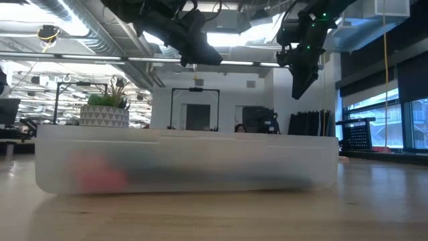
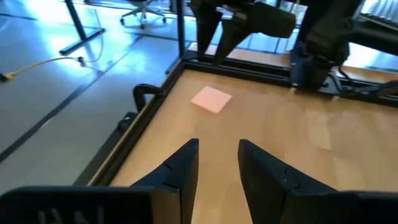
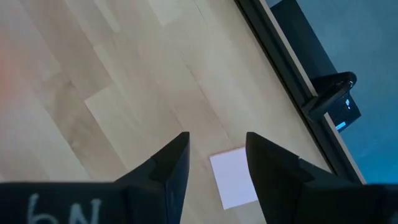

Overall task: Pack school essentials
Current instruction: Put the pink sticky notes into the orange supply box

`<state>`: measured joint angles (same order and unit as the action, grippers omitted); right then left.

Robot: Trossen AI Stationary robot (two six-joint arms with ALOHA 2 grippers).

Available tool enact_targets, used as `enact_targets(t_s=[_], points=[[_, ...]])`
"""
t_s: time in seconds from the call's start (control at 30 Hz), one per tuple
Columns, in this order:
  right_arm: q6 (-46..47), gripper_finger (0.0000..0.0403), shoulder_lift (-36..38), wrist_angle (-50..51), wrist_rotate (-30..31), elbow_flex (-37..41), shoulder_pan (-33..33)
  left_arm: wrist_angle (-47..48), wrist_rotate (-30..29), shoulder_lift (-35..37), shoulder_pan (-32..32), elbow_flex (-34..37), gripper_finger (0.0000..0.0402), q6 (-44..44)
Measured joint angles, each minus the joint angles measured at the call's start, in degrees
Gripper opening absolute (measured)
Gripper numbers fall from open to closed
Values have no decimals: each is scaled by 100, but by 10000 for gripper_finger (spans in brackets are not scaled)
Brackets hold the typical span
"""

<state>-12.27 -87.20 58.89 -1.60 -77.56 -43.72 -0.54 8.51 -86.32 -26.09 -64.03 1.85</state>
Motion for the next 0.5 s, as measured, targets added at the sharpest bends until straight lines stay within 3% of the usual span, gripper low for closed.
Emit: enact_targets(t_s=[0.33, 0.5], points=[[386, 158, -2, -7, 8, 0, 0, 2, -247, 0, 0, 0, 106, -4], [658, 158, -2, 58, 941, 0, -4, 2, -247, 0, 1, 0, 105, -7]])
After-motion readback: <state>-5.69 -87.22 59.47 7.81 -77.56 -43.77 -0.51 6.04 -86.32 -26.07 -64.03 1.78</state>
